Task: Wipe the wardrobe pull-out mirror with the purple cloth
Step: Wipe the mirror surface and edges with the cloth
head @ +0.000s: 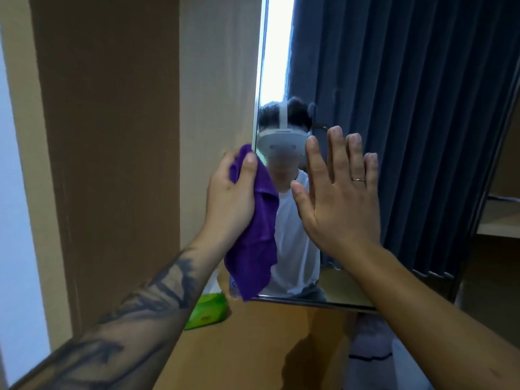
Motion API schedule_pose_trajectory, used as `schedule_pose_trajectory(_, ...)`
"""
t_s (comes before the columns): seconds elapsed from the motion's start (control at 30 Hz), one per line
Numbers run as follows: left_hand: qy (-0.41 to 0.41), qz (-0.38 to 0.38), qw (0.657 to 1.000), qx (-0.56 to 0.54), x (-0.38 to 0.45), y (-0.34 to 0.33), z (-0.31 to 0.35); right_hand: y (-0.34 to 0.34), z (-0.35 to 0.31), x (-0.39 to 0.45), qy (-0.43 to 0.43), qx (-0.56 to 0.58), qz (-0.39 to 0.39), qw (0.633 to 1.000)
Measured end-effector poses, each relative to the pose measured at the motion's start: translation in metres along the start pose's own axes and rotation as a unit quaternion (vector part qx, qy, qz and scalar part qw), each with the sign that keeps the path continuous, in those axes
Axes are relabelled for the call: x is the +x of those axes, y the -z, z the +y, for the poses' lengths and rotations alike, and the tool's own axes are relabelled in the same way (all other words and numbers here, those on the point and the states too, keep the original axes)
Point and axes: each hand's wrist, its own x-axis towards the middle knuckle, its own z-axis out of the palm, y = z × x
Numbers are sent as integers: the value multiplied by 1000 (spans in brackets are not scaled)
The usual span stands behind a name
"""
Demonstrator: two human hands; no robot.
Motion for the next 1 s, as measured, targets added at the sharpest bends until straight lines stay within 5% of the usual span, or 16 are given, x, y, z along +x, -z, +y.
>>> schedule_pose_trajectory(0.3,73,-29,997,-8,-75,13,-59,1,-2,0,-7,-4,-18,1000)
schedule_pose_trajectory(0.6,-19,21,1000,-7,14,-8,8,0,1,-9,-4,-4,-4,1000)
schedule_pose_trajectory(0.83,76,-7,997,-1,-89,11,-72,-10,7,-55,-2,-42,-37,998)
schedule_pose_trajectory(1.0,15,17,1000,-7,-14,-1,-26,-10,5,-53,-7,-30,-24,999)
